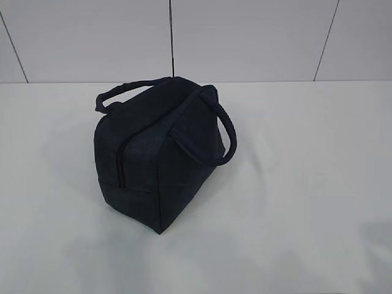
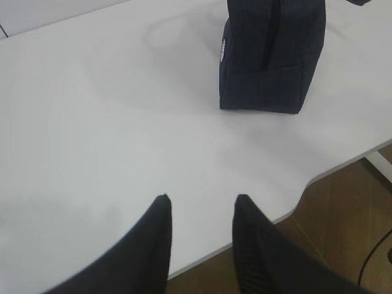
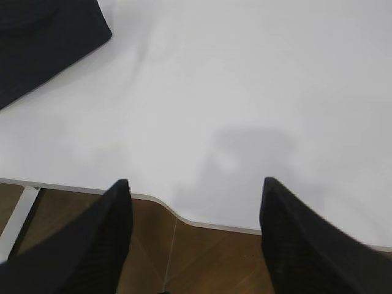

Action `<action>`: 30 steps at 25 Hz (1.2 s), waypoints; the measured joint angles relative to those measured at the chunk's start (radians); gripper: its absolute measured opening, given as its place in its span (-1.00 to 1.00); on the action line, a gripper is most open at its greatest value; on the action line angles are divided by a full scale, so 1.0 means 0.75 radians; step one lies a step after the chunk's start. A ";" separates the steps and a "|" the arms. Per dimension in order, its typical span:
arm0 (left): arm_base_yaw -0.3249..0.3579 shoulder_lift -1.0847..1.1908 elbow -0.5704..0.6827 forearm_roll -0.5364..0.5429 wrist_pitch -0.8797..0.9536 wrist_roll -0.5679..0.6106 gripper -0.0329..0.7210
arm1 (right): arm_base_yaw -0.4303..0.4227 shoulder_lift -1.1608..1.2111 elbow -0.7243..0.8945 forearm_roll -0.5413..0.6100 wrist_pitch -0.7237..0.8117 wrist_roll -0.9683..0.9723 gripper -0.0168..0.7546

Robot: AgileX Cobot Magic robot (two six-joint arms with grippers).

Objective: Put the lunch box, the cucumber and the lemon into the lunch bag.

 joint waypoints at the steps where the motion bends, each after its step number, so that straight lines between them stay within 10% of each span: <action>1: 0.000 0.000 0.000 0.000 0.000 0.000 -0.27 | 0.000 0.000 0.000 -0.002 0.000 0.000 0.31; 9: 0.022 0.000 0.000 0.003 0.000 0.000 -0.27 | -0.003 0.000 0.000 -0.023 0.000 0.000 0.31; 19: 0.323 0.000 0.000 0.003 0.000 0.000 -0.27 | -0.317 0.000 0.000 0.007 0.000 0.000 0.31; 30: 0.346 0.000 0.000 0.003 0.000 0.000 -0.27 | -0.415 0.000 0.000 0.013 0.000 0.000 0.31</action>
